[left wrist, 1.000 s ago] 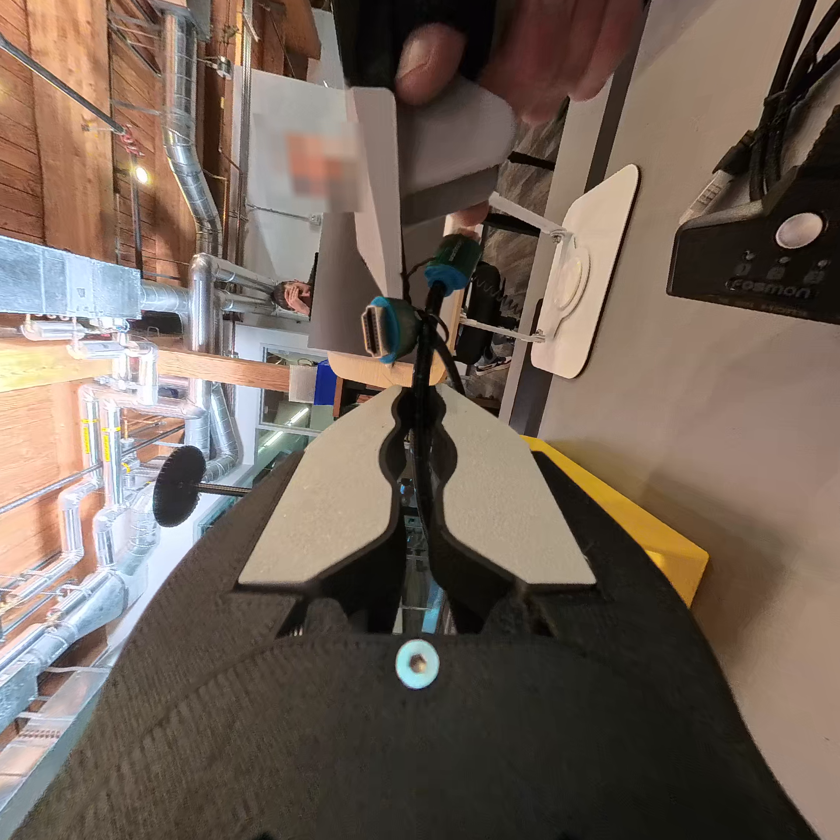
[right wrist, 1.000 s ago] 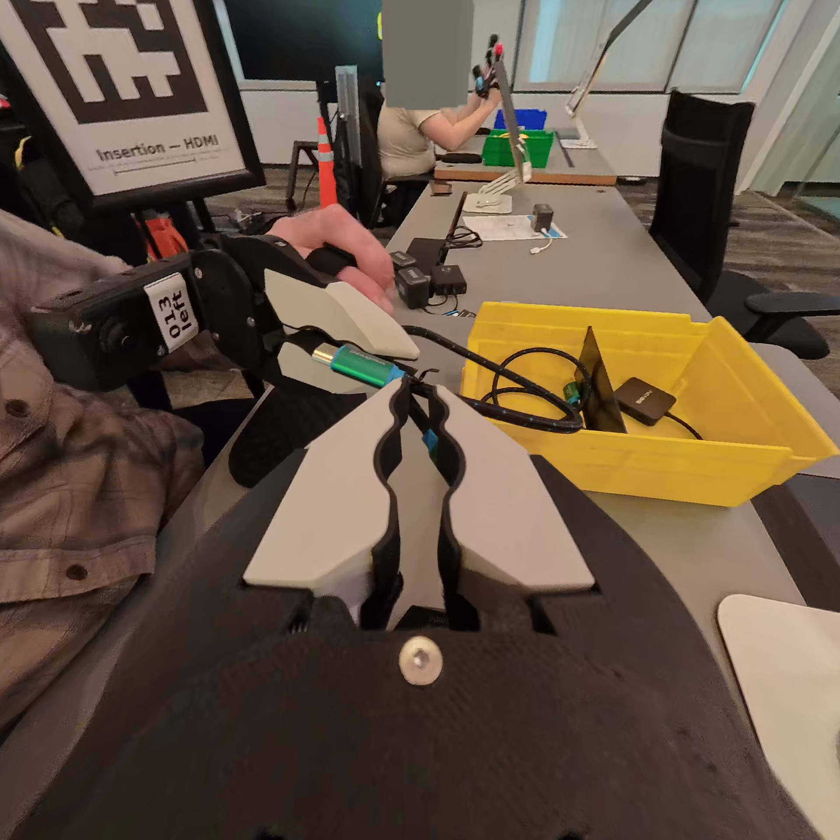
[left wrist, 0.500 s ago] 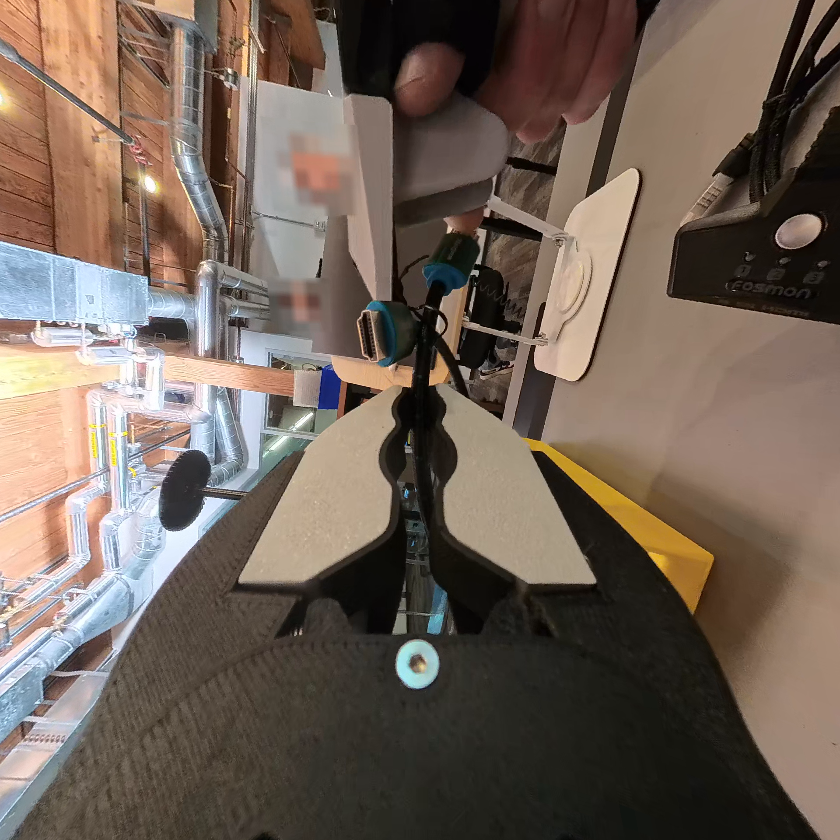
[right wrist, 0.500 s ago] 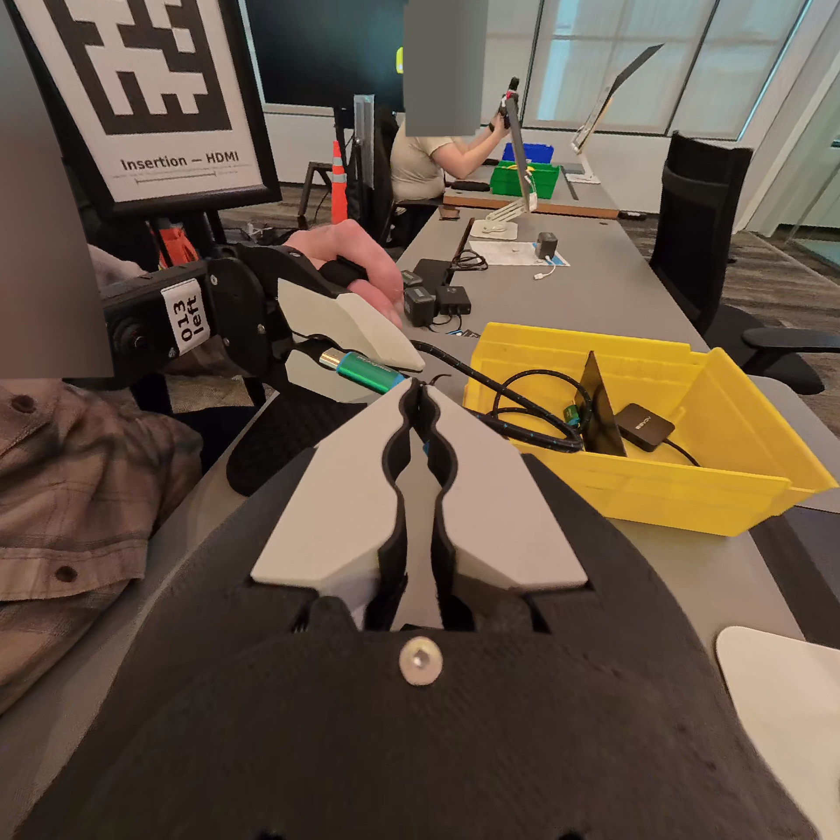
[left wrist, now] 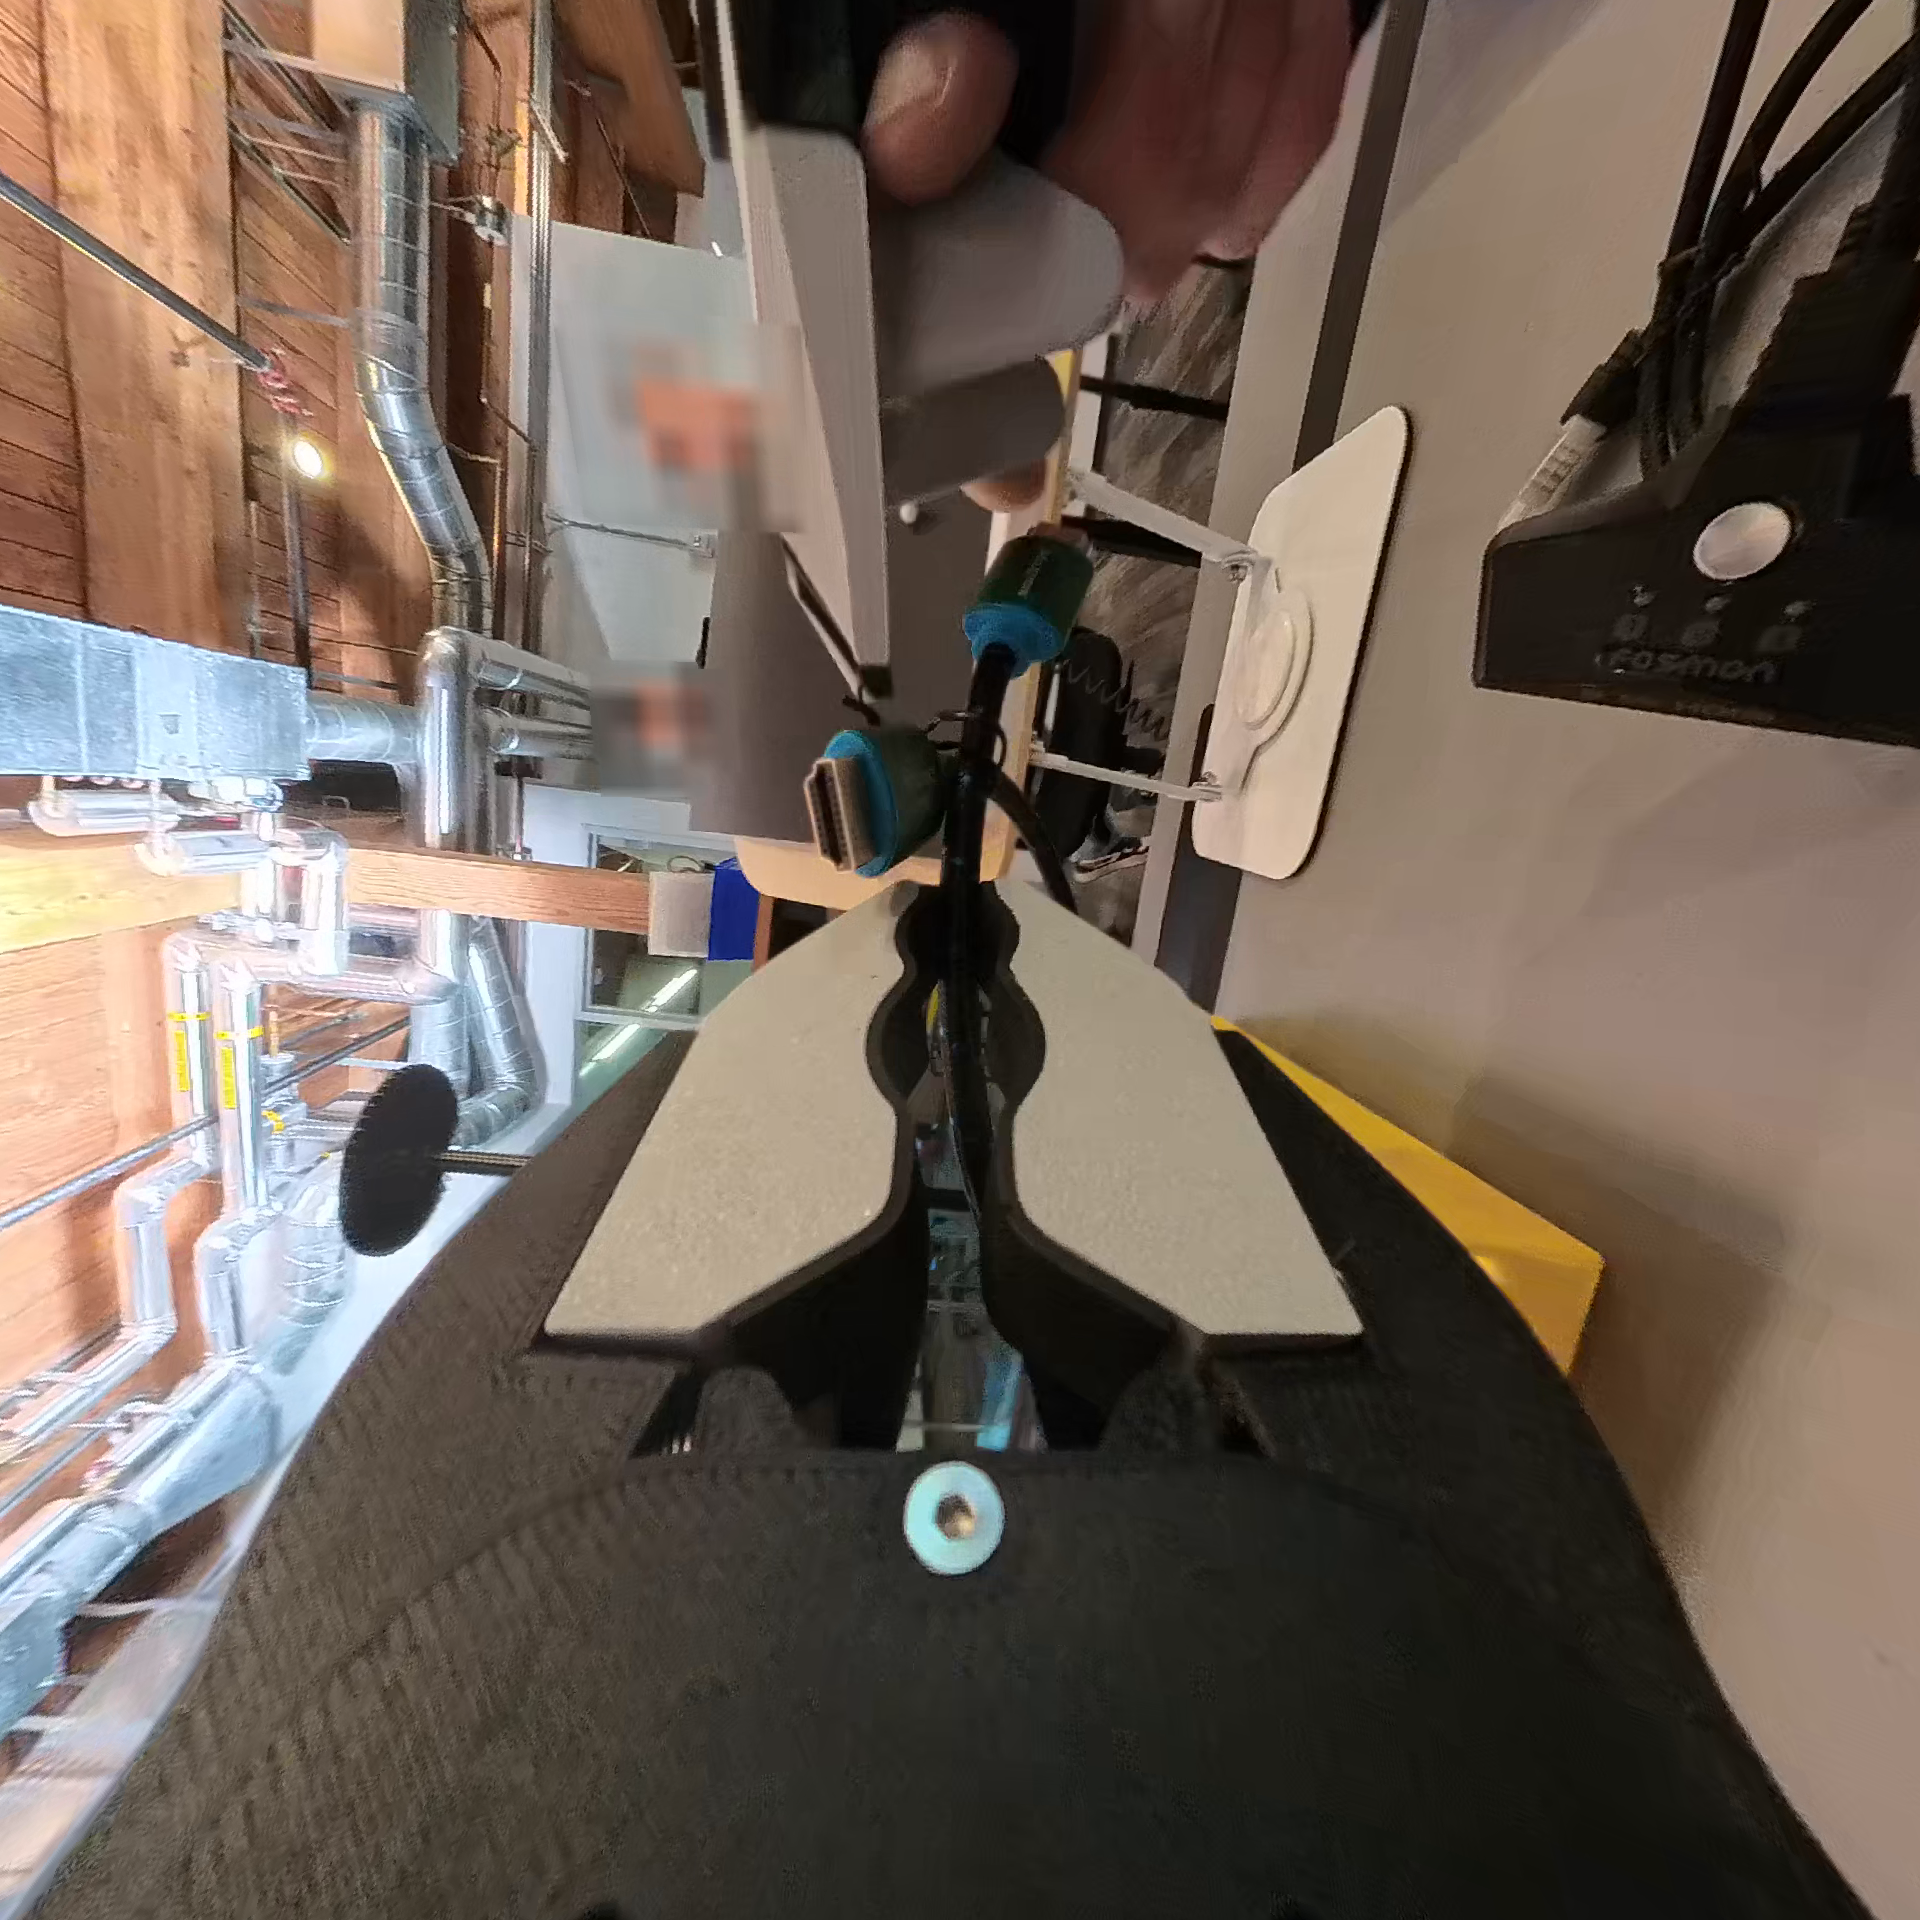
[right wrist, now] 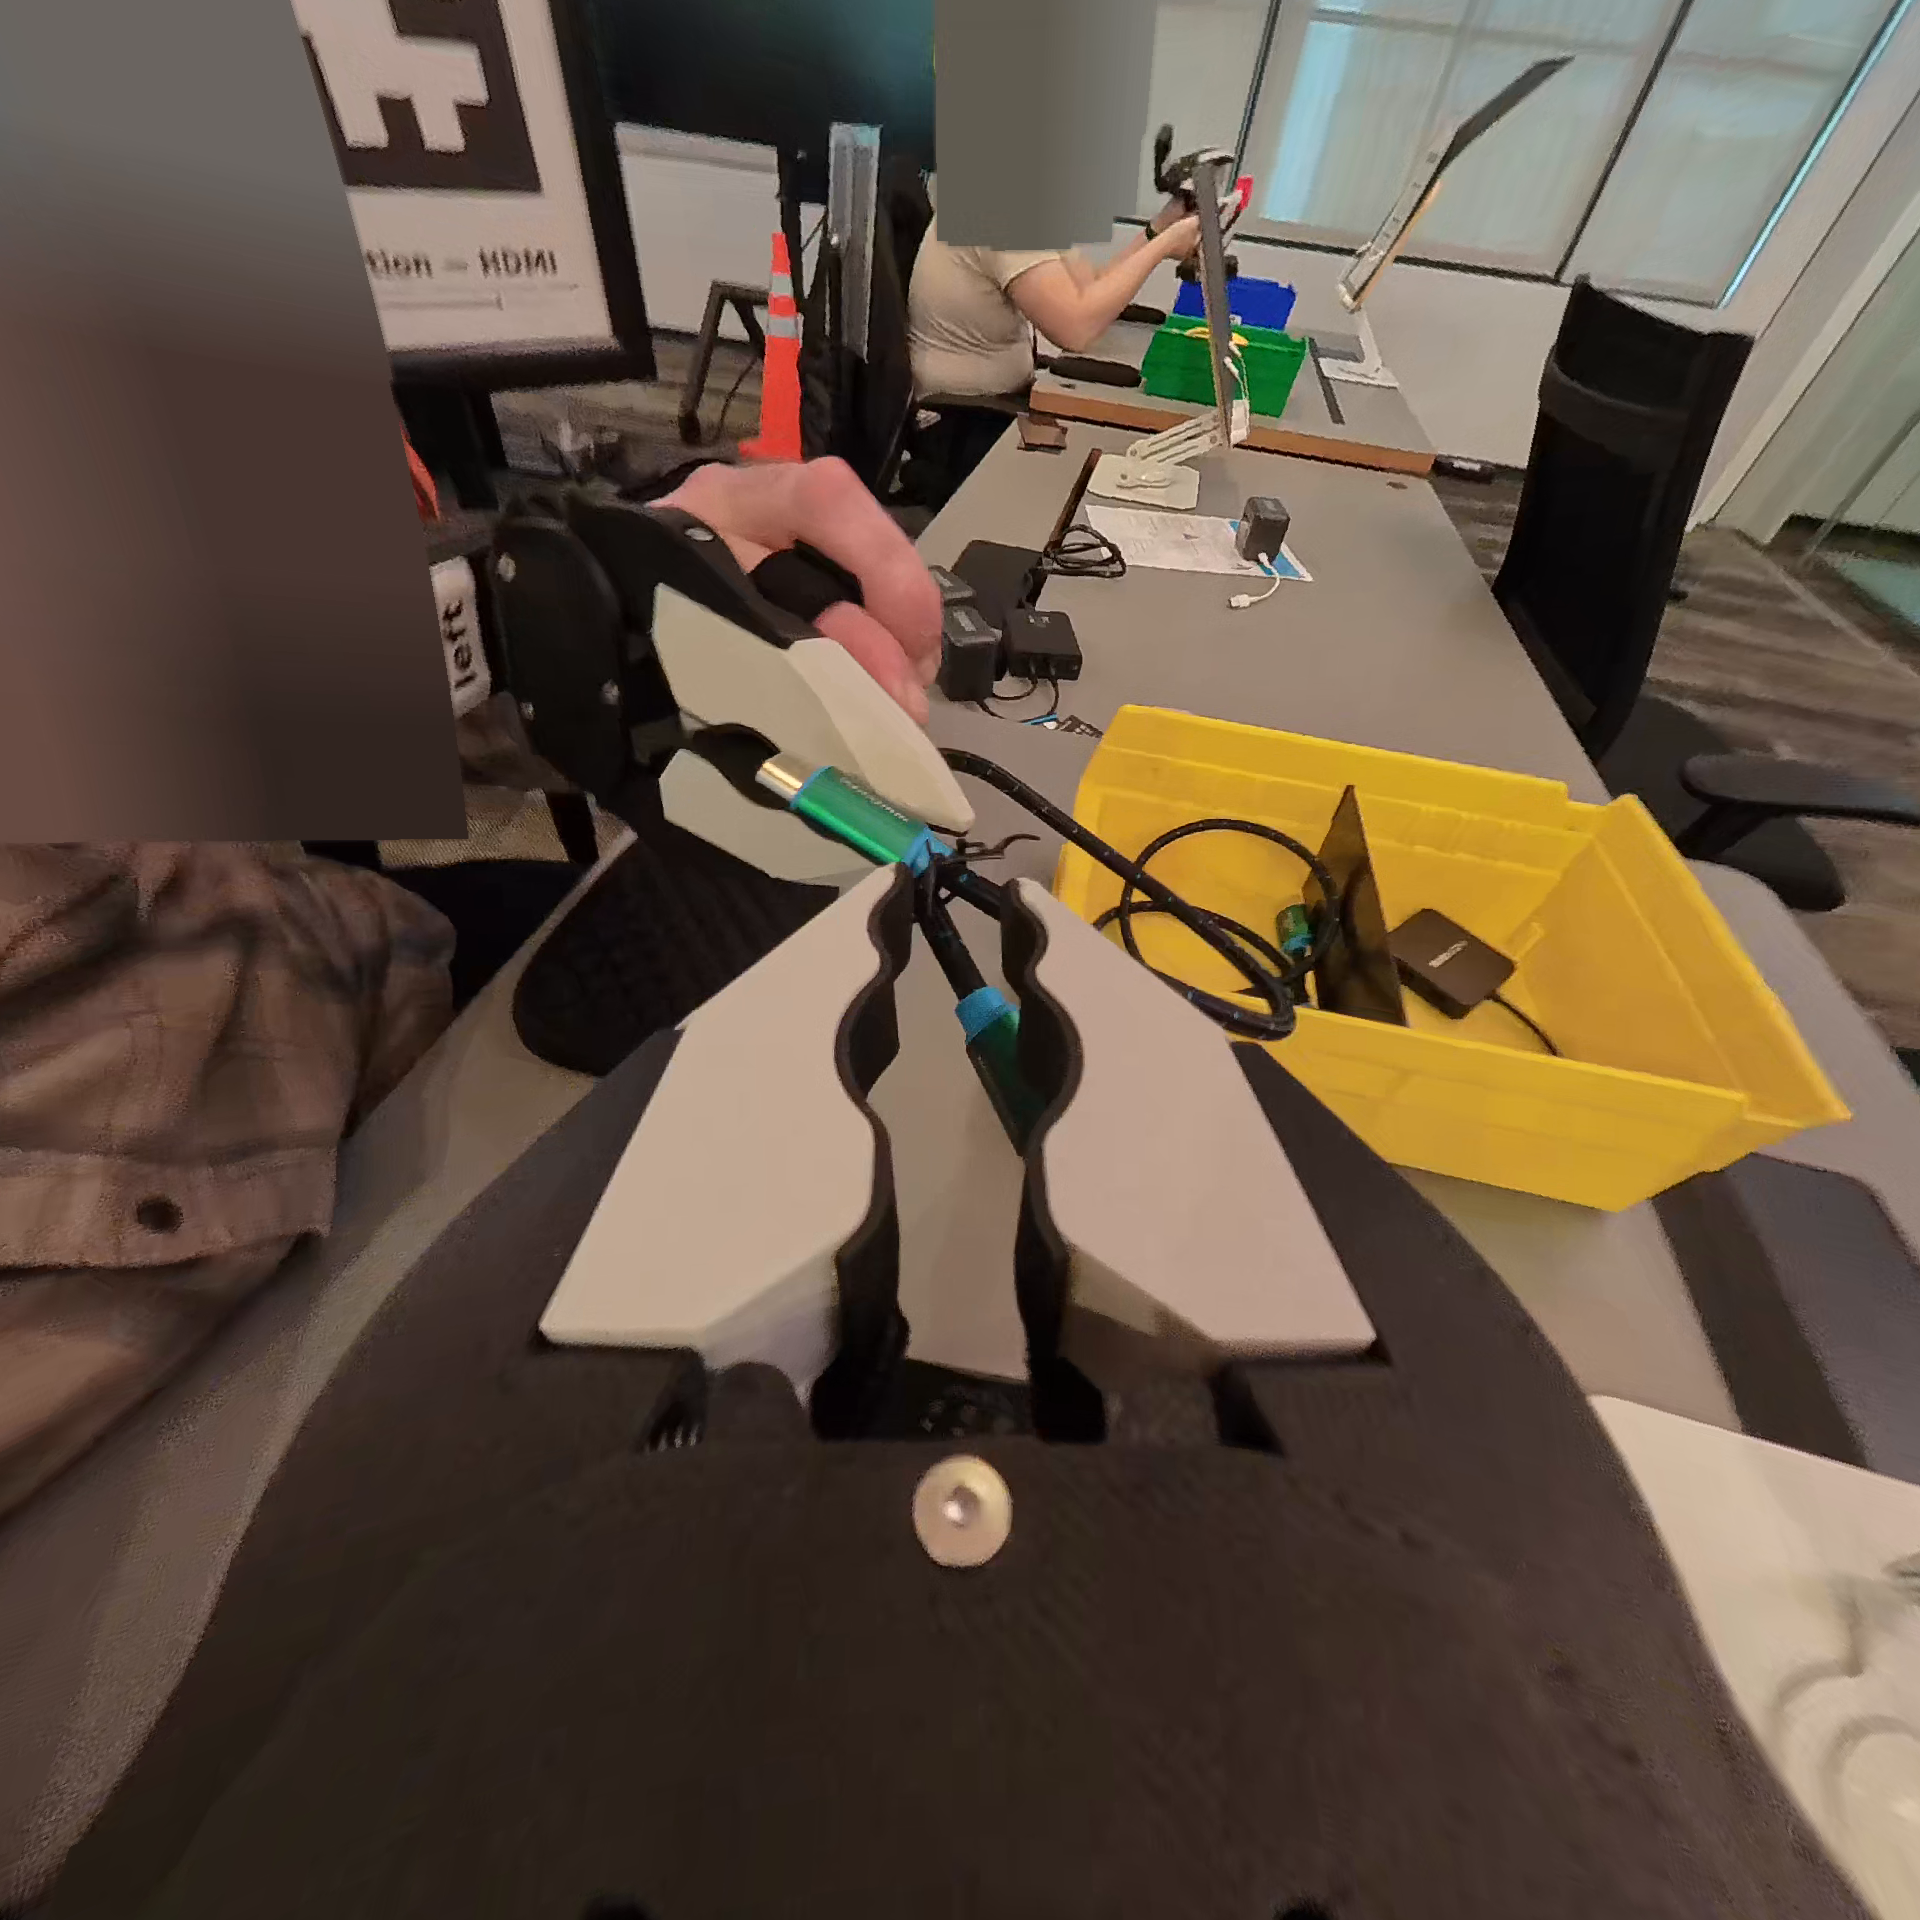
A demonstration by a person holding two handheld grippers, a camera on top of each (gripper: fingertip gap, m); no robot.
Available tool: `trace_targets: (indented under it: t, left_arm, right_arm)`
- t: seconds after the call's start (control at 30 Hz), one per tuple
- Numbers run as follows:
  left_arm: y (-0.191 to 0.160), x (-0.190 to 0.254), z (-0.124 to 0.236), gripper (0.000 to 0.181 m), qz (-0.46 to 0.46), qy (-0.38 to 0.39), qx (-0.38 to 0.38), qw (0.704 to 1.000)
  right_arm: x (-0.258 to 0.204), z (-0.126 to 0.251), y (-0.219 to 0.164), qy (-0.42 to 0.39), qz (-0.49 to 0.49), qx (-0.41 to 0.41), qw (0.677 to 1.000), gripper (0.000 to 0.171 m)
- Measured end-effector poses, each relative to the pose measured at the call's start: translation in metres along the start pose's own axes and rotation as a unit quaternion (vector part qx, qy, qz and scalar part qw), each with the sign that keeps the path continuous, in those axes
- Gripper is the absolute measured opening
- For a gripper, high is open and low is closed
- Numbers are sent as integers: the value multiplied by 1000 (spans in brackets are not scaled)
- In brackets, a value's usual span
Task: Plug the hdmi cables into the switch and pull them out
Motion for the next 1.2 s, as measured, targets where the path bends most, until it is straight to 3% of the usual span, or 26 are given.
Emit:
trace_targets:
  t: [0.3, 0.43, 0.67, 0.87, 1.0, 1.2]
  left_arm:
    - [-2, -1, 3, 7, 34, -98, 31, 994]
    - [2, 2, 6, 7, 22, -113, 37, 993]
    - [0, 3, 4, 7, 20, -108, 31, 993]
    - [-3, -2, 3, 7, 91, -141, 43, 985]
    - [-9, -6, 0, 7, 191, -189, 66, 961]
    - [-13, -9, -9, 7, 338, -274, 77, 897]
  right_arm:
    - [-27, 1, 8, -94, 179, -89, 975, 20]
    - [-27, -11, 7, -118, 200, -110, 966, 1]
    - [-27, -12, 5, -114, 203, -120, 965, 0]
    - [-31, -5, 8, -124, 225, -123, 958, 0]
    - [-35, -1, 10, -127, 240, -121, 955, 0]
    - [-38, -2, 11, -158, 269, -132, 941, 0]
Point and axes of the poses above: each gripper's, where its closed fingertips meet, z back along the fingers, y out of its top, x = y × z across the jaws, the point moved 8 cm from there along z, back along the fingers, and after that the axes turned 14 degrees about -x, right-handed, at the moved point
